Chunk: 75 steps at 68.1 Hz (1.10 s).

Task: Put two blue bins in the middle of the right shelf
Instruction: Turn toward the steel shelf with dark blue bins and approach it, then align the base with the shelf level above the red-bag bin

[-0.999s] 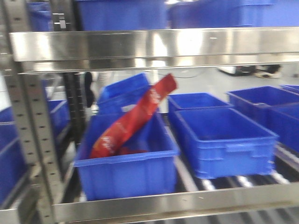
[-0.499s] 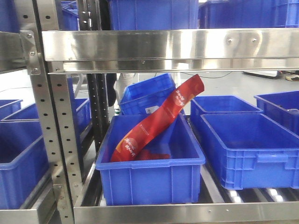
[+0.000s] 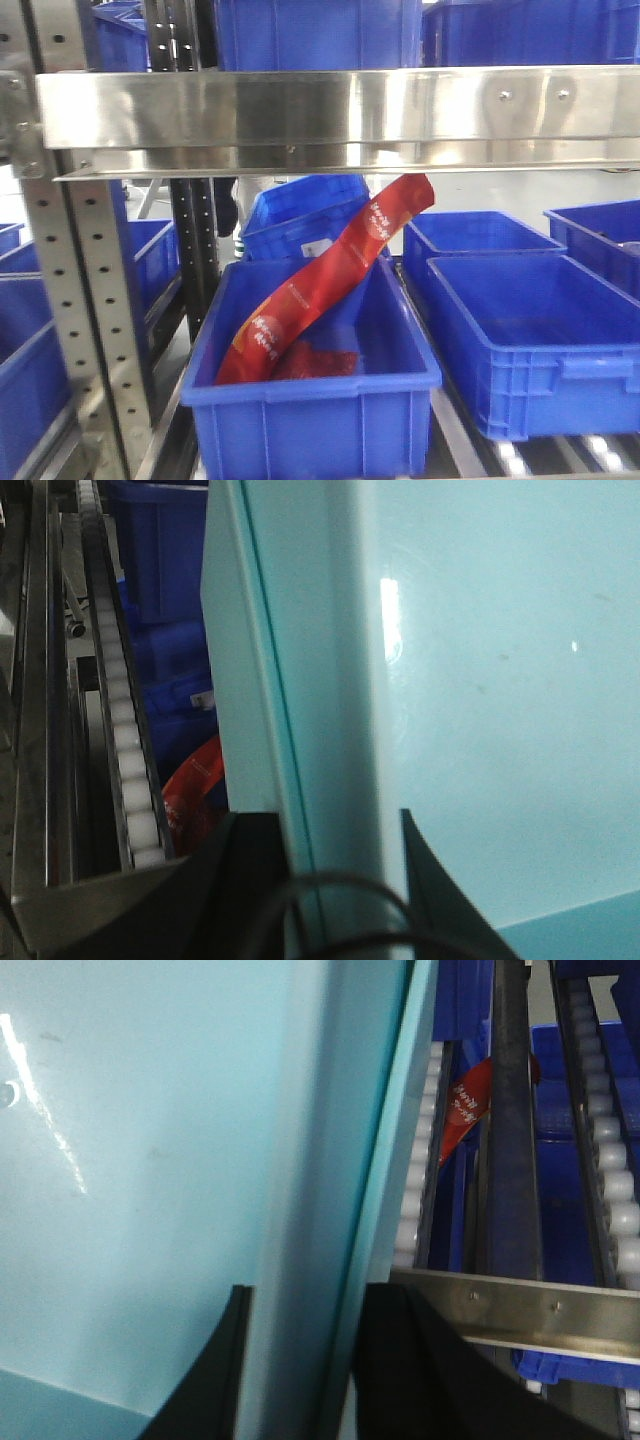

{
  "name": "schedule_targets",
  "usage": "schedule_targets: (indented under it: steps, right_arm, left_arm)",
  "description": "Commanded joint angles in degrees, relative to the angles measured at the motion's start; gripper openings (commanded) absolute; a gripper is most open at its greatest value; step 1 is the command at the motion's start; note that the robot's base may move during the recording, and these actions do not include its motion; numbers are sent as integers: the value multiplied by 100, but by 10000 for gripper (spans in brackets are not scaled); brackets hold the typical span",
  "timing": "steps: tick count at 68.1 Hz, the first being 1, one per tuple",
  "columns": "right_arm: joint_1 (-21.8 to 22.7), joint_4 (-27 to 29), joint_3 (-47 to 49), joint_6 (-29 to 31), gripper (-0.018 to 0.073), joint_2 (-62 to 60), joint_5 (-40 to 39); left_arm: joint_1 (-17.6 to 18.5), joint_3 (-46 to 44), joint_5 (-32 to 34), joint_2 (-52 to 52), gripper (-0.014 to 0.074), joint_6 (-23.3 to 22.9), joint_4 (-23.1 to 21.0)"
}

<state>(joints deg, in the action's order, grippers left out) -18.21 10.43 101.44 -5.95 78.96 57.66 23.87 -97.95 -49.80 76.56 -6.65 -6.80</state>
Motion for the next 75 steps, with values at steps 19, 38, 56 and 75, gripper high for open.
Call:
schedule_targets:
  steps: [19, 38, 56, 75]
  right_arm:
    - [40, -96, 65, 1, -154, -65, -330]
    - [40, -96, 65, 1, -154, -65, -330]
    - [40, -96, 65, 1, -154, -65, -330]
    - [40, -96, 65, 1, -154, -65, -330]
  left_arm:
    - [-23, -106, 763, -135, -111, 8, -175]
    - [-23, -106, 763, -135, -111, 8, -175]
    - [-23, -106, 763, -135, -111, 8, -175]
    - [-23, -106, 763, -135, -111, 8, -175]
